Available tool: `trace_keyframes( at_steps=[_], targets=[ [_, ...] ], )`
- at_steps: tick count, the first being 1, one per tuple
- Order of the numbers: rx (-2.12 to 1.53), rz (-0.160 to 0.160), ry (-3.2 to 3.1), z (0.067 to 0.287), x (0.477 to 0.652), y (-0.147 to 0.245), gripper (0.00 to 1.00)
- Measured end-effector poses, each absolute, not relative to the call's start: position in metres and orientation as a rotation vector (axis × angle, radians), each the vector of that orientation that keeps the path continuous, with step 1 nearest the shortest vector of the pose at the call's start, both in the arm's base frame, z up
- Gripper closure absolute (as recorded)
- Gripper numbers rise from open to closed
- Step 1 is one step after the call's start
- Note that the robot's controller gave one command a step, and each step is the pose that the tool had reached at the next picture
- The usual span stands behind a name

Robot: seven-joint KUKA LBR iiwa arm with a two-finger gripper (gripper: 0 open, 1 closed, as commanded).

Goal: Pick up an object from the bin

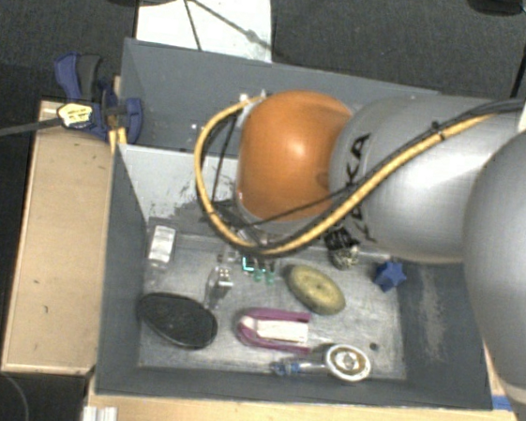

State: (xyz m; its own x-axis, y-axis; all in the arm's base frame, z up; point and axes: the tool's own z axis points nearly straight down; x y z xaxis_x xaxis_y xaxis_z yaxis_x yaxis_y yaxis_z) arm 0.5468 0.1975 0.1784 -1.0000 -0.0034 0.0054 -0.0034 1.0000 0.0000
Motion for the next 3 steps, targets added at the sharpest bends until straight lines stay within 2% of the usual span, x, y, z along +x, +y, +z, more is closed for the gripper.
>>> trace_keyframes(
  at_steps=[1,2,3],
  targets=[
    [0.064,-0.008,-3.139,0.07,0.497,0.228,0.0],
    [0.049,-0.003,-3.143,0.071,0.499,0.224,1.0],
    [0.172,-0.005,-3.145,0.205,0.492,0.216,1.0]
  ],
)
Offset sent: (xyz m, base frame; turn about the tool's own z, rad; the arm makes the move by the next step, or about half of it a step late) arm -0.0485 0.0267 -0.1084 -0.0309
